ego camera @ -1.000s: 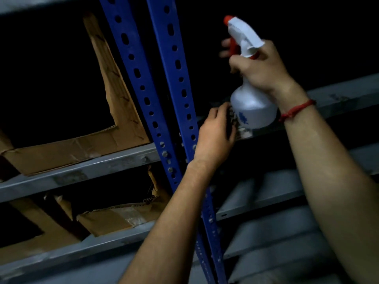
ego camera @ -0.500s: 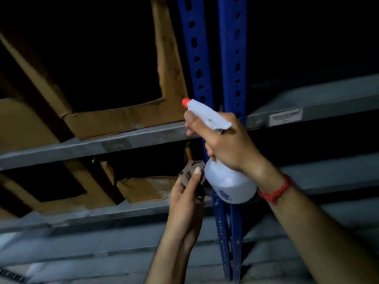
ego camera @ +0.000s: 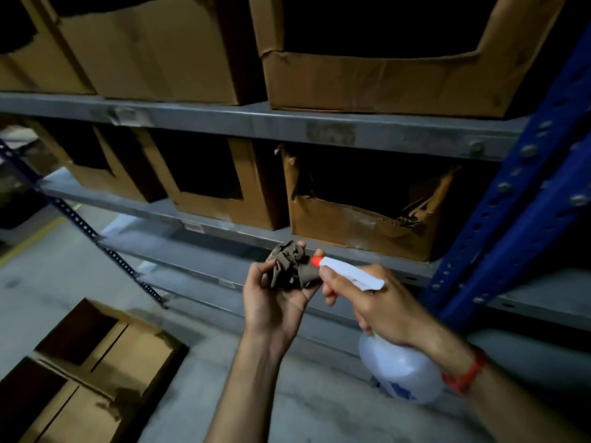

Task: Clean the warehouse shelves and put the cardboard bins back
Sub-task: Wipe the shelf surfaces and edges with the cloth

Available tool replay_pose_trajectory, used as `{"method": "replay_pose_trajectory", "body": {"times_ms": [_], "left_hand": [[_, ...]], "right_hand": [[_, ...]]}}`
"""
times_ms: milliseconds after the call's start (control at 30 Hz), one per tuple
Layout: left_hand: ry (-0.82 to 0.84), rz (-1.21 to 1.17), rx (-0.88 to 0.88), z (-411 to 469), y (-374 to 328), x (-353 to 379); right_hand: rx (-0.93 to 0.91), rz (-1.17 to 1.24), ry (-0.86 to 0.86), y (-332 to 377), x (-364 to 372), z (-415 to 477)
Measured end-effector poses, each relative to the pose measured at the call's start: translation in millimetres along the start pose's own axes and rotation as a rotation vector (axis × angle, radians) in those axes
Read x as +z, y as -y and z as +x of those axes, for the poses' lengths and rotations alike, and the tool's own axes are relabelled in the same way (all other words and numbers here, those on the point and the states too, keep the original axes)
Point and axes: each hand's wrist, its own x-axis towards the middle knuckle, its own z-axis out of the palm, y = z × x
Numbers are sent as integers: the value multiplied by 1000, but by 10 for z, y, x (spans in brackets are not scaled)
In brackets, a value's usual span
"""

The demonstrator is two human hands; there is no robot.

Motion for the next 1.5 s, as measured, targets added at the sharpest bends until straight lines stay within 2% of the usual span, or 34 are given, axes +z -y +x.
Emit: {"method": "replay_pose_trajectory", "body": {"times_ms": [167, 300, 500, 667, 867, 1033, 1233, 1333, 1400, 1500], "left_hand": [[29, -74, 36, 35, -7, -56], [52, -34, 41, 65, -18, -46], [73, 21, 32, 83, 20, -26], [108, 76, 39, 120, 16, 64], [231, 194, 58, 143, 59, 344], [330, 291, 100, 112, 131, 667], [424, 393, 130, 99, 347, 1126], [502, 434, 139, 82, 502, 1453], [538, 477, 166, 62, 631, 1702], [574, 551, 328, 28, 902, 2059]], "right_hand": [[6, -110, 24, -8, 110, -30], [38, -84, -33, -38, 80, -18], [-23, -109, -110, -62, 49, -37], [-11, -89, -80, -23, -51, -108], [-13, -21, -211, 61, -223, -157], [1, 51, -179, 221, -580, -291], [-31, -46, -282, 320, -1006, -521], [12, 21, -341, 390, -1313, -656], [-34, 33, -408, 441, -1534, -759], [-129, 22, -579, 557, -1885, -892]]}}
